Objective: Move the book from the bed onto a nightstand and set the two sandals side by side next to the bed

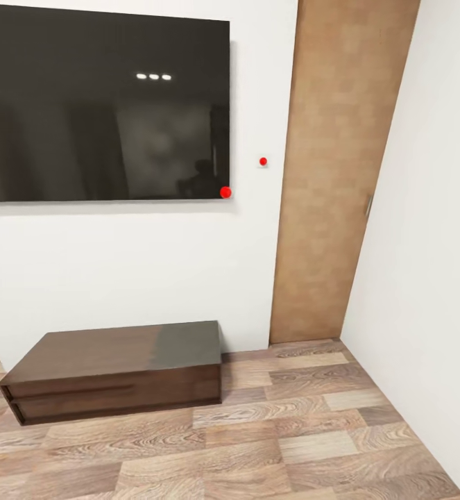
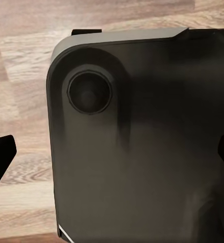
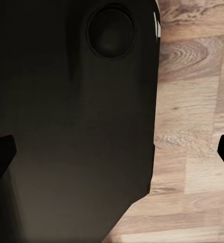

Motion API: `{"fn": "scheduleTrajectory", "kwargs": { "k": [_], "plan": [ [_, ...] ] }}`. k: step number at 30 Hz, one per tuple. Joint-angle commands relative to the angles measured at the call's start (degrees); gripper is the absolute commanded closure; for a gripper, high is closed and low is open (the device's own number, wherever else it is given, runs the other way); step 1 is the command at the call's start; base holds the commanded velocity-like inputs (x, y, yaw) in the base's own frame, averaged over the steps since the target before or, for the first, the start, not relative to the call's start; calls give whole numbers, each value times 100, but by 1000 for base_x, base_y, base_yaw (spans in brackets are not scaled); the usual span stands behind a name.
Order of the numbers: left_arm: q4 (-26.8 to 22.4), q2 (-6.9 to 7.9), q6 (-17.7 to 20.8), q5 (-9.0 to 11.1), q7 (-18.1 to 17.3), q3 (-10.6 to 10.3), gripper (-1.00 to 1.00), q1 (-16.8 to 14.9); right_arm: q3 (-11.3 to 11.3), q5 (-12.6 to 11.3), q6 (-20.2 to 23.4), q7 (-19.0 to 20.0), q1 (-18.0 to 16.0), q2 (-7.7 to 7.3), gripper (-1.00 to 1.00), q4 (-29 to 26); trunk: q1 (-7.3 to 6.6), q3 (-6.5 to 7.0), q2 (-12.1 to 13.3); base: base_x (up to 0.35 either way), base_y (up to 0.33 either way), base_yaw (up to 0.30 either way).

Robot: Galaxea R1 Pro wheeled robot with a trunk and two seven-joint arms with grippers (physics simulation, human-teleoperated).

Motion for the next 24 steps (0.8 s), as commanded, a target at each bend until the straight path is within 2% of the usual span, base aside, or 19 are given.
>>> {"fn": "scheduleTrajectory", "kwargs": {
  "k": [1,11,24],
  "plan": [
    [7,0,-20,0,-4,0,-100,-4,5,-9,-2,-4,-1,0,-100,0,0,-4,-3,0,0,111],
    [7,0,-20,0,-4,0,-100,-4,4,-7,-2,-3,-1,-4,-100,1,0,-4,-3,11,-5,92],
    [7,0,-20,0,-4,0,-100,-4,9,-3,-2,0,-1,0,-100,1,0,-4,-3,53,-38,21]
  ]
}}
